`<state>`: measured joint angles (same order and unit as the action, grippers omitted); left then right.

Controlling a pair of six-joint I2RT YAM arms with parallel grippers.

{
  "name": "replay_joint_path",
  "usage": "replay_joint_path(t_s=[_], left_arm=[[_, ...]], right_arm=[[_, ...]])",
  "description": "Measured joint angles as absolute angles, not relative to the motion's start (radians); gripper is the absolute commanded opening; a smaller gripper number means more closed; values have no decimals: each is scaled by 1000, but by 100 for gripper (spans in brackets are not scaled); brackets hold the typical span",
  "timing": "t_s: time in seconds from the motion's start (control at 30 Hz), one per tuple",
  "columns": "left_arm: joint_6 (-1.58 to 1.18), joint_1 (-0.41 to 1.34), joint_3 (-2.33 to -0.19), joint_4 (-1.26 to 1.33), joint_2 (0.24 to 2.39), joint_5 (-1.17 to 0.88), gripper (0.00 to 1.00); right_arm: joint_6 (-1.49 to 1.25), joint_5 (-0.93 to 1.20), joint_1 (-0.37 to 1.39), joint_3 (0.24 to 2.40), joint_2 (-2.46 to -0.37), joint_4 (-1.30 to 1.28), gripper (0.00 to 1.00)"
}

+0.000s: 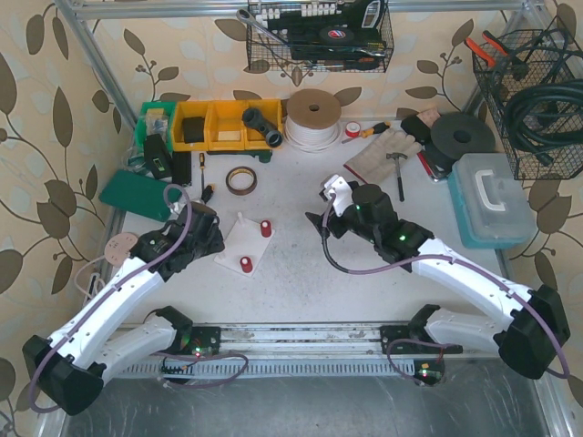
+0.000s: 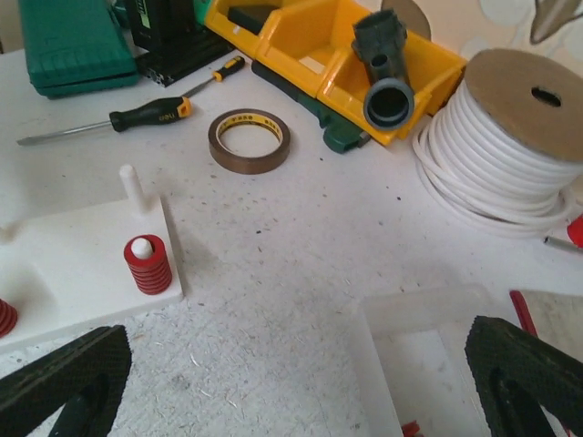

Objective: Install the large spring

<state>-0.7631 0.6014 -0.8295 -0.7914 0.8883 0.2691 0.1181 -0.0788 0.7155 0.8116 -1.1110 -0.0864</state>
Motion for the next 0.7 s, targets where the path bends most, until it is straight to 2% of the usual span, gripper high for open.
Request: replay_joint_path(t_s=[0.7], left_arm=[[-761,601,-750,-726,965,343,0]], right_arm=[[93,-61,678,796,-1111,-86,99]])
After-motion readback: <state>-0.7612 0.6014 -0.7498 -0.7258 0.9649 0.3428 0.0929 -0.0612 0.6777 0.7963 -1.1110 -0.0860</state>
